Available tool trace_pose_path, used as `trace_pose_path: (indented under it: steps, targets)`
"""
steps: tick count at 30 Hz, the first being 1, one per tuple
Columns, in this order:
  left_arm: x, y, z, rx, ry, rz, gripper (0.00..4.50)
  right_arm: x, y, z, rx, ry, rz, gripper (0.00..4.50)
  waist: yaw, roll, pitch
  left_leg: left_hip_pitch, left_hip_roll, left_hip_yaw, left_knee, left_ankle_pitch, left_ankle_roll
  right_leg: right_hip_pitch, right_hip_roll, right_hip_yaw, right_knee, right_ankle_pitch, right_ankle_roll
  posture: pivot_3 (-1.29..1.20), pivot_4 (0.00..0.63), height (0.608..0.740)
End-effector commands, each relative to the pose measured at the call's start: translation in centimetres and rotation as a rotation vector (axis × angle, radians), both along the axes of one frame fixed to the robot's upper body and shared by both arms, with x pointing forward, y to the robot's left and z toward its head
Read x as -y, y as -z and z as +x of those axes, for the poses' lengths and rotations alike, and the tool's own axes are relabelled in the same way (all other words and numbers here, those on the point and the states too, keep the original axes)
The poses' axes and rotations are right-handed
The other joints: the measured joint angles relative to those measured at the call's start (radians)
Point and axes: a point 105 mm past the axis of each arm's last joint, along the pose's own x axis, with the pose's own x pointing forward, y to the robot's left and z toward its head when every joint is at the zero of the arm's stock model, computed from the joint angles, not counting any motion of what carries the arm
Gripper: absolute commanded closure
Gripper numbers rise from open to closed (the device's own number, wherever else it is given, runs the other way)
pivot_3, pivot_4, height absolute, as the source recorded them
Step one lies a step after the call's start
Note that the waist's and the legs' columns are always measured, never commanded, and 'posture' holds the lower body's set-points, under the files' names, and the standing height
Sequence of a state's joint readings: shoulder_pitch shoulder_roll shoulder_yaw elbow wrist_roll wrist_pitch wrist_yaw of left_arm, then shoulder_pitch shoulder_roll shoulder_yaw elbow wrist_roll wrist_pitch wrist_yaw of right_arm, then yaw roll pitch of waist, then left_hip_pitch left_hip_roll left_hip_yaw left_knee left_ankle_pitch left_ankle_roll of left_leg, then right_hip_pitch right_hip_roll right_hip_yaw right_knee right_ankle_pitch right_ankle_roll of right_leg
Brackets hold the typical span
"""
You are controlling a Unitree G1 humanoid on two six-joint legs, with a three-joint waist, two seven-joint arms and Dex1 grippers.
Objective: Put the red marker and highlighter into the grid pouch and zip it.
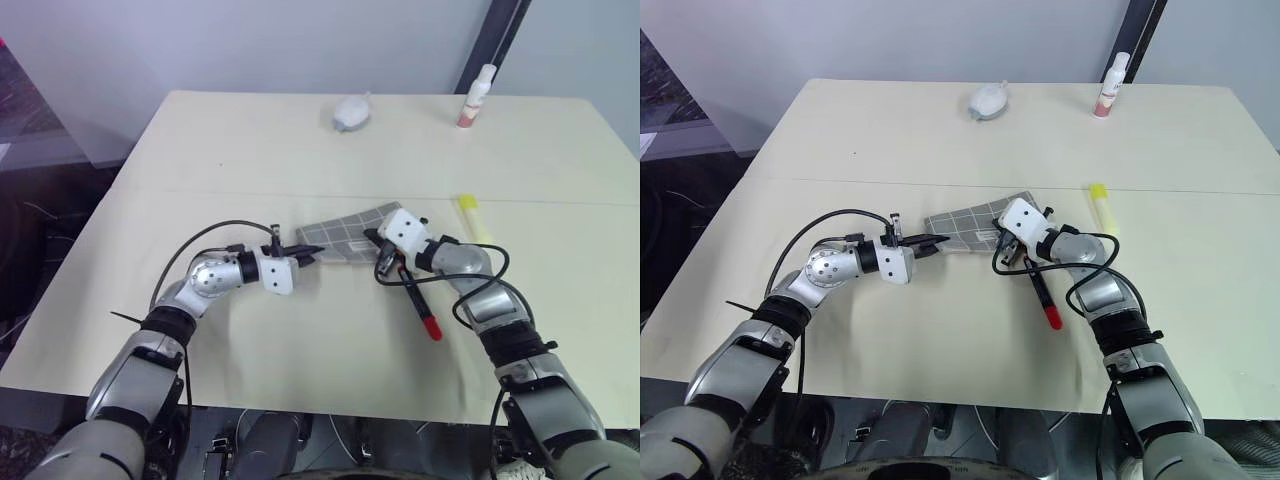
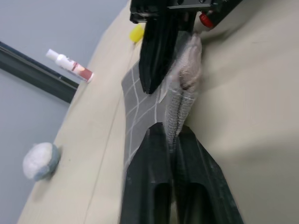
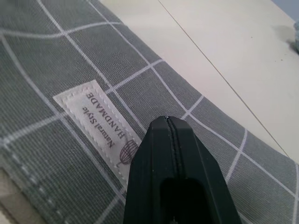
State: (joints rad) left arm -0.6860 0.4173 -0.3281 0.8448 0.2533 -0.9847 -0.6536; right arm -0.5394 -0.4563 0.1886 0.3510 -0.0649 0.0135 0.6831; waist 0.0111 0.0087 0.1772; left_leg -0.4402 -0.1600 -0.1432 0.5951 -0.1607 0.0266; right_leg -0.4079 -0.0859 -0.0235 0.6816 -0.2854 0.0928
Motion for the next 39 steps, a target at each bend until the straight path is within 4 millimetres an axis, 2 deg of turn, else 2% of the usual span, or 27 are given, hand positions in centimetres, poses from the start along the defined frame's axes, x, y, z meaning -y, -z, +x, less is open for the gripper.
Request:
trace_pose_path:
  steps: [1,2,5,8,12,17,21,26,30,34,36,39]
  targets:
    - [0.4,1.4,-0.6,-0.074,0.024,0.023,4.41,0.0,-2.7,0.2,0.079,-0.016,0.043,4.50,-0.001,0.000,0.000,0.000,0.000,0.000,0.000,0.000,0.000,0.000,0.000,0.000,0.000,0.000,0.000,0.00,0.150,0.740]
    - [0.3,1.3,-0.5,-0.083,0.018,0.008,4.41,0.1,-3.4,0.2,0.085,-0.013,0.077,4.50,0.000,0.000,0.000,0.000,0.000,0.000,0.000,0.000,0.000,0.000,0.000,0.000,0.000,0.000,0.000,0.00,0.150,0.740]
    - [-0.6,0.8,-0.4,-0.109,-0.022,-0.052,4.50,1.7,-7.0,0.6,0.109,0.036,0.261,3.63,-0.002,0.000,0.000,0.000,0.000,0.000,0.000,0.000,0.000,-0.001,0.000,0.000,0.000,0.000,0.000,0.00,0.150,0.740]
    - [-1.8,-0.2,0.0,-0.114,-0.081,-0.119,4.50,4.2,-8.0,-0.7,0.045,0.016,0.284,2.04,-0.002,0.000,0.000,-0.001,0.000,0.000,0.000,0.000,0.000,-0.001,0.000,0.000,0.000,0.000,0.000,0.00,0.150,0.740]
    - [-2.9,-1.4,0.6,-0.118,-0.156,-0.208,4.50,6.3,-7.5,-2.4,-0.066,0.002,0.263,0.05,-0.001,0.000,0.000,-0.001,0.000,0.000,0.000,-0.001,0.001,-0.001,0.000,0.000,0.000,0.000,0.000,0.00,0.150,0.740]
    - [-3.0,-2.7,1.1,-0.110,-0.182,-0.270,4.50,7.1,-6.1,-3.2,-0.159,0.023,0.253,0.05,-0.015,0.000,0.001,-0.002,0.001,0.000,0.000,-0.001,0.001,0.000,0.000,0.000,0.000,0.000,0.000,0.00,0.150,0.740]
    - [-3.3,-3.1,1.2,-0.108,-0.183,-0.264,4.50,7.7,-3.5,-2.1,-0.200,0.158,0.245,0.05,-0.025,-0.001,0.001,-0.002,0.001,0.000,0.000,-0.001,0.001,0.000,-0.001,0.000,0.000,0.000,0.000,0.00,0.150,0.740]
    - [-3.2,-2.7,0.9,-0.124,-0.176,-0.255,4.50,7.4,-2.6,-0.9,-0.226,0.266,0.353,0.05,-0.023,-0.001,0.001,-0.003,0.001,0.000,-0.001,0.000,0.001,0.000,0.000,0.000,0.000,0.000,0.000,0.00,0.150,0.740]
    - [-3.1,-2.5,0.6,-0.126,-0.173,-0.252,4.50,6.3,-1.9,-0.6,-0.279,0.273,0.416,0.05,-0.023,-0.001,0.001,-0.003,0.001,0.000,0.000,0.000,0.001,-0.001,-0.001,0.000,0.000,0.000,0.000,0.00,0.150,0.740]
    - [-3.1,-2.6,0.7,-0.121,-0.174,-0.252,4.50,5.6,-2.0,-0.4,-0.265,0.266,0.401,1.77,-0.022,0.000,0.001,-0.002,0.001,0.000,0.000,0.000,0.001,-0.001,-0.001,0.000,0.000,0.000,0.000,0.00,0.150,0.740]
    - [-3.2,-2.7,0.7,-0.118,-0.177,-0.250,4.50,5.3,-2.2,-0.5,-0.264,0.247,0.401,2.93,-0.022,-0.001,0.001,-0.003,0.001,0.000,0.000,0.000,0.001,-0.001,-0.001,0.000,0.000,0.000,0.000,0.00,0.150,0.740]
    - [-3.2,-2.8,0.8,-0.113,-0.182,-0.247,4.50,5.0,-2.6,-0.5,-0.239,0.222,0.350,4.36,-0.023,-0.001,0.001,-0.002,0.000,0.000,0.000,0.000,0.001,-0.001,-0.001,0.000,0.000,0.000,0.000,0.00,0.150,0.740]
